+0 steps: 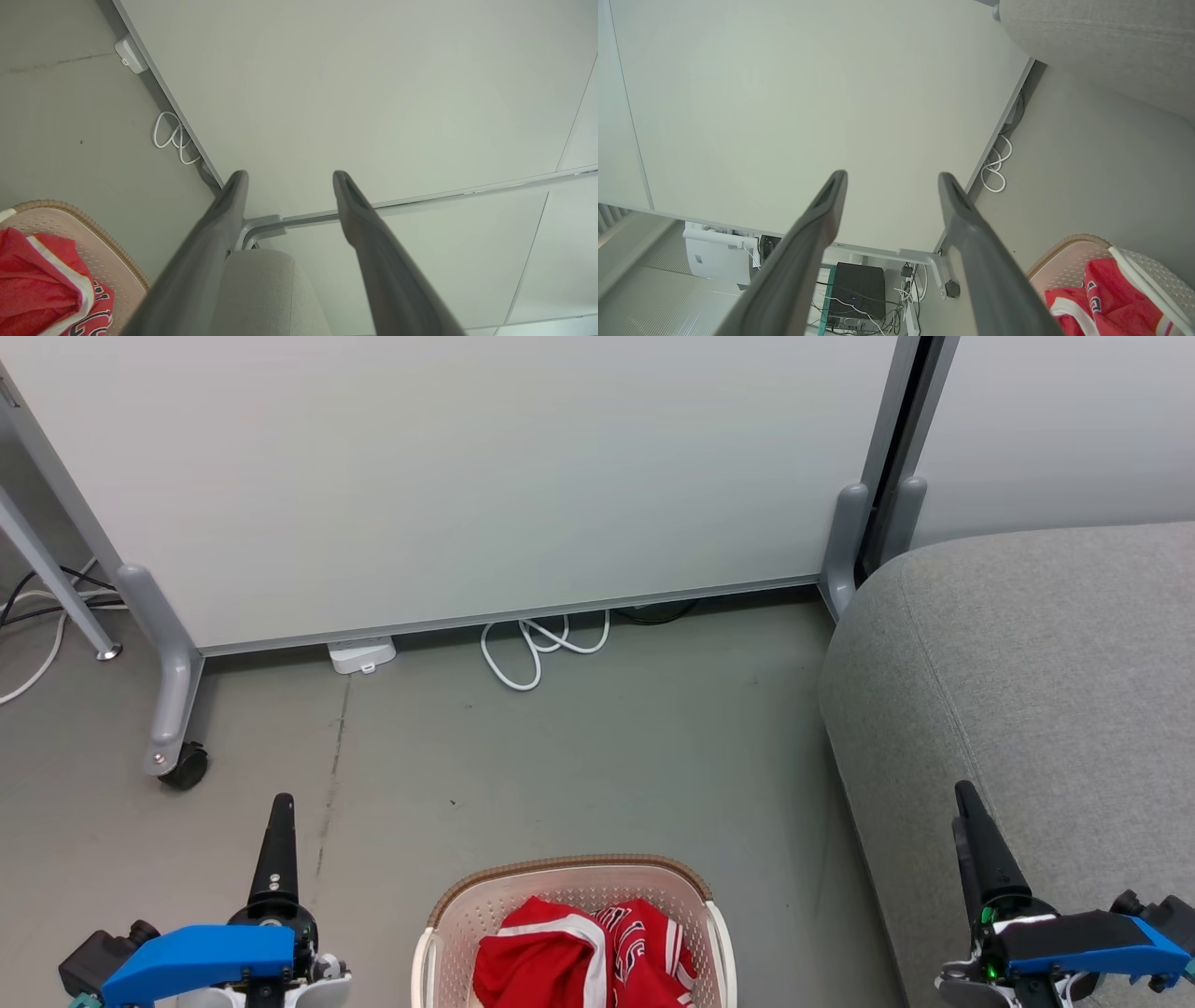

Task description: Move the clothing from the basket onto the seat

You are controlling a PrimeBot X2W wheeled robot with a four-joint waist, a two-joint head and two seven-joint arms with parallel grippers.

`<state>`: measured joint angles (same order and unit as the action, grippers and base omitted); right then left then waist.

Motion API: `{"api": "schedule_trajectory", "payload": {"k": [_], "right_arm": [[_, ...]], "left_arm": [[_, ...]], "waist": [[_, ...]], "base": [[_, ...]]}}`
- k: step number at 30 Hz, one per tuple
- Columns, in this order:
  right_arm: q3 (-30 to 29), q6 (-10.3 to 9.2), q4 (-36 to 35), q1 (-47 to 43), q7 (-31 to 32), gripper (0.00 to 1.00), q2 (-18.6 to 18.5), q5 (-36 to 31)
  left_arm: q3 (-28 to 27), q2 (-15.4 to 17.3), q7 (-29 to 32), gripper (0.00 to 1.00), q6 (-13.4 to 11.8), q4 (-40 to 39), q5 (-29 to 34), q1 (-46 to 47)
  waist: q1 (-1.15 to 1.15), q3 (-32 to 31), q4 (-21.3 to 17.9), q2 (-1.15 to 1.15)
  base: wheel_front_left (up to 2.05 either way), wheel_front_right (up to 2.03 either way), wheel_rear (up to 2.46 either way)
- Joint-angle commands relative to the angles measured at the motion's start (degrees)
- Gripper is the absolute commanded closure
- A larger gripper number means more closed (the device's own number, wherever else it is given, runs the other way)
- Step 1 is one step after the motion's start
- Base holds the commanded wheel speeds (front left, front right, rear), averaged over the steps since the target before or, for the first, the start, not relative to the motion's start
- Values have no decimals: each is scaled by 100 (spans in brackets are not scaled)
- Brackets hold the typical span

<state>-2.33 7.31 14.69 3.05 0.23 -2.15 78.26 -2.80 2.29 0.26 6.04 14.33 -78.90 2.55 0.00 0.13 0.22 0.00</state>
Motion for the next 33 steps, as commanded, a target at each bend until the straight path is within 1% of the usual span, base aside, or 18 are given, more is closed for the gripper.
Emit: {"api": "schedule_trajectory", "payload": {"k": [1,10,17,24,25,33], "right_arm": [[18,12,-114,91,-72,0,-39,-290],[9,14,-240,47,-271,0,-47,-1439],[27,15,-314,-11,-411,0,-52,-2289],[58,16,-352,-23,-545,0,-57,-2929],[58,16,-352,-23,-545,0,-57,-2929],[108,17,-329,-32,-685,0,-63,-3558]], "left_arm": [[52,48,-78,0,-24,-136,307,69],[205,53,-276,0,-57,-268,1531,37],[309,56,-419,0,-18,-299,2350,-13],[388,59,-552,0,21,-372,3105,-33],[388,59,-552,0,21,-372,3105,-33],[481,74,-691,0,68,-465,3843,-65]], "waist": [[0,-1,4,0],[0,-2,29,0],[0,-6,47,0],[0,-6,61,0],[0,-6,61,0],[0,-9,65,0]], "base": [[0,0,0],[0,0,0],[0,0,0],[0,0,0],[0,0,0],[0,0,0]]}}
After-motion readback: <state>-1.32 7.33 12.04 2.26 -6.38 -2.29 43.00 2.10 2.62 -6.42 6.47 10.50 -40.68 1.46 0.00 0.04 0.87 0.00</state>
